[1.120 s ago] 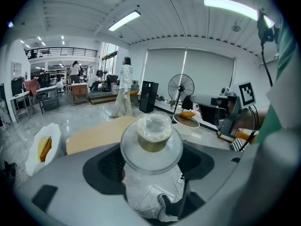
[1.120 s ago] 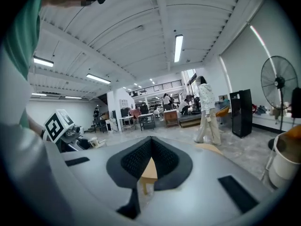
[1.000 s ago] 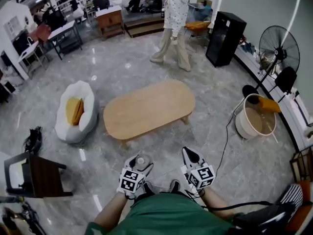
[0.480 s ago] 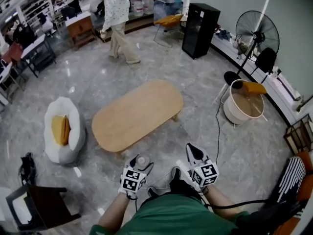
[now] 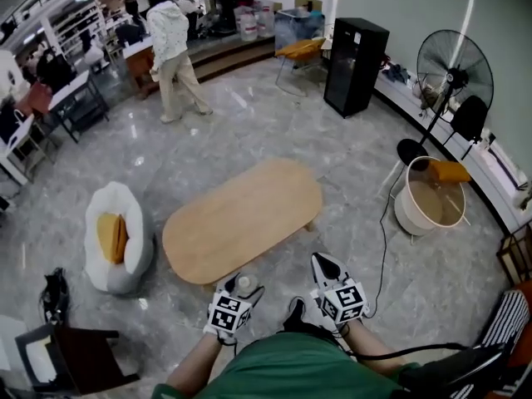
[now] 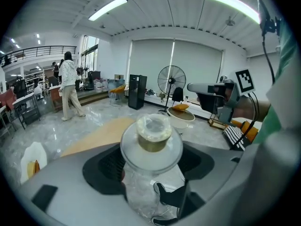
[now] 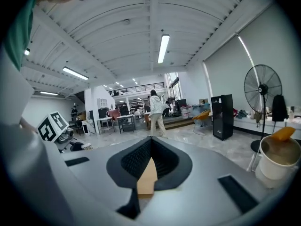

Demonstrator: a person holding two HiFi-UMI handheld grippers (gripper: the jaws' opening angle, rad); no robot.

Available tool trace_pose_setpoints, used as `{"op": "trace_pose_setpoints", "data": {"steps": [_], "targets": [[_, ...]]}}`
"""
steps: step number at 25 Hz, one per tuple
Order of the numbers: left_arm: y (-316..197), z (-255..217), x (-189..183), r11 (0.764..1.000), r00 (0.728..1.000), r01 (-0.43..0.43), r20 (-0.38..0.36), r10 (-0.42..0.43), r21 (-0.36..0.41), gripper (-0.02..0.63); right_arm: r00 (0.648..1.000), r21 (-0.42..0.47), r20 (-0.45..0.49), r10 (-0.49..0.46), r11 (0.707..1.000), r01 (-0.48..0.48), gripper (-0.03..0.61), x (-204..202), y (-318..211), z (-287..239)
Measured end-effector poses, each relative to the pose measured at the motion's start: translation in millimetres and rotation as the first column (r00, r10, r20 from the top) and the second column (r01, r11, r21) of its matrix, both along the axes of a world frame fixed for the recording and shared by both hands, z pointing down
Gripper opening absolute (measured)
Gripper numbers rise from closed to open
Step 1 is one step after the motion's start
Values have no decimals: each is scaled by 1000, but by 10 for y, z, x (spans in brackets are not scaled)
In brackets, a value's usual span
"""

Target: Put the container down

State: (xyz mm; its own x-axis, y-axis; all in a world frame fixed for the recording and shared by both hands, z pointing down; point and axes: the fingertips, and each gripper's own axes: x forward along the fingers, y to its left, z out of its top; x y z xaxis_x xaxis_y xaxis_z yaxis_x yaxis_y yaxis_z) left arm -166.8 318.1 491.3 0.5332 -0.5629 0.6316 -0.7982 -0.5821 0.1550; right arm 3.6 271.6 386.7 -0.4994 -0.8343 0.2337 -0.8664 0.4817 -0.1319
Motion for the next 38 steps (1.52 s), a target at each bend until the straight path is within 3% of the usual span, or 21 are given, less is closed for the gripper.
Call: {"op": "trace_pose_setpoints", "data": {"steps": [8,19,29,38], "targets": [[-822,-93,523,999,999,51,17,-51,5,339,998,23,48,-38,999,37,14,575,-915,-106],[-1559,-49,1114,1000,998,1,55,0,-12,339,996,13,85,30,999,-31,14,1285,-1651,-60],[-2579,209,1317,997,996,-75,46,76,-12,339,997,-12,3,75,997,-75,14,1451,-2385,110],[-3843,723,1128,991,989,-132,62,134,-29,339,992,-88,-88,87,992,-94,14,1285,-3504,330]]}}
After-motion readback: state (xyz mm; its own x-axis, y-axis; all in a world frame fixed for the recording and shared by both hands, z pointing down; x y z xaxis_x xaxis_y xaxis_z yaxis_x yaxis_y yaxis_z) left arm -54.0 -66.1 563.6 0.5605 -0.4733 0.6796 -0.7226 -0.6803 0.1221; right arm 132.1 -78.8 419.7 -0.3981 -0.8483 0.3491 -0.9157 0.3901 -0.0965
